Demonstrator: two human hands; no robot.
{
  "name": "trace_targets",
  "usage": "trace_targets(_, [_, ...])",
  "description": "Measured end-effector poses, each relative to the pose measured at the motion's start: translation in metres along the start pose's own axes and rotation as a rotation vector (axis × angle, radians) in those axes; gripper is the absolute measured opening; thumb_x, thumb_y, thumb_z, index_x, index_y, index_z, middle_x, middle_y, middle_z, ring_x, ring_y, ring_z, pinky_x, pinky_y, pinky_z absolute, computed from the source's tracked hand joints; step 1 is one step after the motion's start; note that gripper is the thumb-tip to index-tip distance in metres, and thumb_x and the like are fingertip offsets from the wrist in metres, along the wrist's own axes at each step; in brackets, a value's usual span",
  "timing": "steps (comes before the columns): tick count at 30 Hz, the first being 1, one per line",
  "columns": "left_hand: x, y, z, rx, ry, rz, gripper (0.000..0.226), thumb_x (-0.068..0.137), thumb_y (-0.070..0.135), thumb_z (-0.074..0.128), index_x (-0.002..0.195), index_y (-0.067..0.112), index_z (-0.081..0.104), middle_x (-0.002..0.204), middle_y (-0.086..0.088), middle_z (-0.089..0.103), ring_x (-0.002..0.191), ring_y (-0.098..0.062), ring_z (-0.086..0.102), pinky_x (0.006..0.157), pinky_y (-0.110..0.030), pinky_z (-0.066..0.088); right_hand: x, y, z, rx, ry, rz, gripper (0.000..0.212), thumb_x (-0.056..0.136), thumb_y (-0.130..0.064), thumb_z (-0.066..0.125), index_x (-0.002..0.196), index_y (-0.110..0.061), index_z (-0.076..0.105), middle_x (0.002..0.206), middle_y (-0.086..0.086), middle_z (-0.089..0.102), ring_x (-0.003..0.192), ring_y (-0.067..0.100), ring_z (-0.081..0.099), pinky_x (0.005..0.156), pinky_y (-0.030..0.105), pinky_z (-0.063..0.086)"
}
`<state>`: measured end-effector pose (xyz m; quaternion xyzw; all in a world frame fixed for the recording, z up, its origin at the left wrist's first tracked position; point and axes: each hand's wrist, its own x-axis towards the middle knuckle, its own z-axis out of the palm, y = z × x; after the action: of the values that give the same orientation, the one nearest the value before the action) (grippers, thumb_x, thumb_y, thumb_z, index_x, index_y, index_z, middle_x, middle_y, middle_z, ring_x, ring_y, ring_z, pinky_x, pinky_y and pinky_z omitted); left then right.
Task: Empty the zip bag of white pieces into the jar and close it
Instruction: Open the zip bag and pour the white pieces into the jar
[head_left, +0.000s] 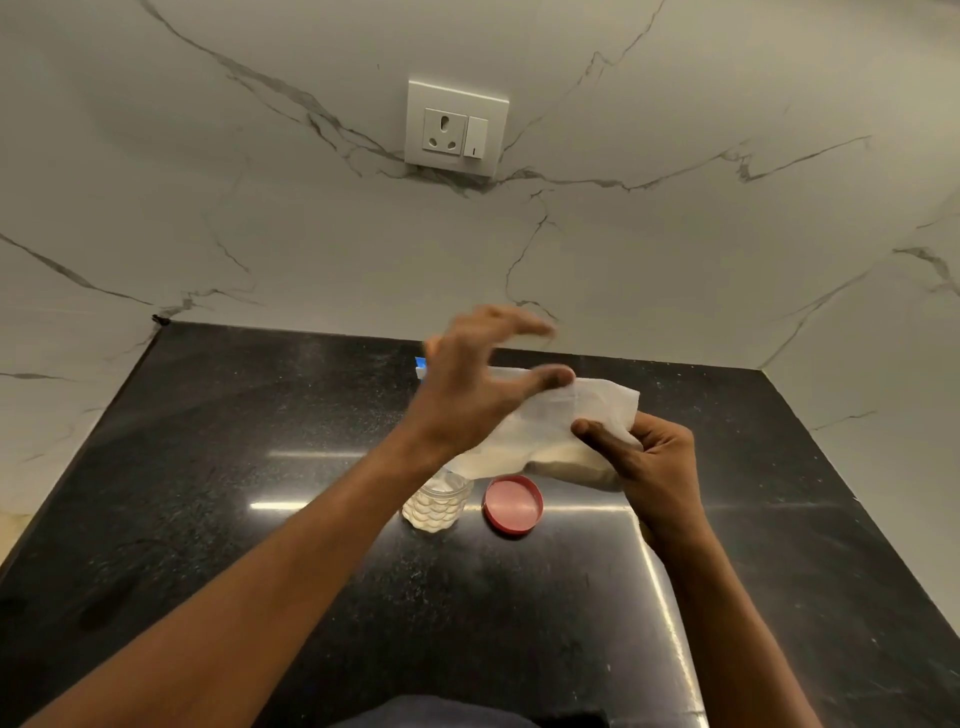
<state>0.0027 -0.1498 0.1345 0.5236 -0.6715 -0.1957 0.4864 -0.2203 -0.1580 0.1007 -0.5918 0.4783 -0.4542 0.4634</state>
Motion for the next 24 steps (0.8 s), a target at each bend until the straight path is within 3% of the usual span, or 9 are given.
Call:
trace_targets(2, [-0.016, -0.013, -0.011, -0.081, 0.243, -0.091, 0.05, 0.083, 0.052, 0.083, 0.126, 0.033, 0.066, 0.136, 0.006, 0.061, 0.127, -0.007, 0.053, 0.1, -0.016, 0.042, -0.001, -0.001, -0.002, 0.008, 0.048, -0.006, 0.02, 0.082, -0.017, 0.081, 0.098, -0.006, 0.077, 0.096, 0.01, 0.08, 0.087, 0.026, 0.078, 0.072, 0.036, 0.066])
trace_targets(4, [-0.035, -0.03, -0.018, -0.186, 0.35, -0.263, 0.054, 0.082, 0.057, 0.081, 0.128, 0.038, 0.059, 0.137, 0.008, 0.056, 0.126, -0.004, 0.053, 0.094, -0.011, 0.042, -0.001, -0.001, -0.002, 0.012, 0.063, -0.001, 0.021, 0.083, -0.014, 0.082, 0.102, -0.006, 0.077, 0.101, 0.013, 0.079, 0.089, 0.025, 0.078, 0.074, 0.037, 0.066])
trace_targets(6, [-0.054, -0.047, -0.02, -0.31, 0.301, -0.443, 0.062, 0.081, 0.059, 0.078, 0.133, 0.034, 0.054, 0.135, 0.005, 0.058, 0.124, -0.006, 0.057, 0.086, -0.009, 0.051, -0.003, -0.002, -0.001, 0.009, 0.049, -0.005, 0.021, 0.08, -0.02, 0.081, 0.098, -0.011, 0.077, 0.1, 0.01, 0.079, 0.088, 0.022, 0.078, 0.072, 0.031, 0.066])
trace_targets(9, [-0.075, -0.069, -0.024, -0.458, 0.079, -0.603, 0.07, 0.08, 0.058, 0.078, 0.139, 0.03, 0.054, 0.125, 0.005, 0.07, 0.116, -0.011, 0.069, 0.081, -0.015, 0.061, -0.005, -0.004, 0.002, 0.02, 0.021, -0.011, 0.02, 0.08, -0.026, 0.077, 0.096, -0.015, 0.076, 0.096, 0.005, 0.08, 0.086, 0.02, 0.079, 0.068, 0.027, 0.064])
trace_targets(12, [-0.087, -0.084, -0.022, -0.398, -0.119, -0.564, 0.052, 0.084, 0.034, 0.083, 0.13, 0.033, 0.06, 0.114, 0.008, 0.079, 0.106, -0.008, 0.076, 0.092, -0.031, 0.064, -0.004, -0.005, 0.005, 0.025, 0.008, -0.031, 0.017, 0.085, -0.024, 0.075, 0.099, -0.014, 0.076, 0.1, 0.0, 0.081, 0.087, 0.02, 0.079, 0.067, 0.027, 0.064])
trace_targets(15, [-0.089, -0.09, -0.018, -0.32, -0.06, -0.508, 0.035, 0.093, 0.01, 0.078, 0.122, 0.024, 0.068, 0.105, 0.006, 0.083, 0.099, -0.01, 0.079, 0.089, -0.03, 0.065, -0.004, -0.005, 0.008, -0.01, 0.019, -0.066, 0.009, 0.089, -0.023, 0.073, 0.095, -0.016, 0.076, 0.095, 0.001, 0.081, 0.085, 0.02, 0.079, 0.066, 0.027, 0.064])
trace_targets(18, [-0.085, -0.094, -0.018, -0.274, -0.005, -0.469, 0.027, 0.093, 0.008, 0.078, 0.113, 0.027, 0.074, 0.104, 0.007, 0.082, 0.098, -0.007, 0.079, 0.085, -0.023, 0.064, -0.004, -0.007, 0.014, -0.07, 0.016, -0.088, 0.017, 0.087, -0.033, 0.073, 0.09, -0.016, 0.077, 0.091, 0.005, 0.08, 0.082, 0.023, 0.078, 0.066, 0.029, 0.064])
trace_targets(24, [-0.084, -0.095, -0.017, -0.258, -0.027, -0.472, 0.028, 0.093, 0.008, 0.078, 0.118, 0.02, 0.075, 0.108, 0.004, 0.082, 0.1, -0.009, 0.079, 0.086, -0.024, 0.064, 0.0, -0.011, 0.014, -0.144, 0.045, -0.126, 0.034, 0.084, -0.04, 0.074, 0.087, -0.007, 0.077, 0.084, 0.007, 0.077, 0.074, 0.021, 0.074, 0.061, 0.025, 0.06])
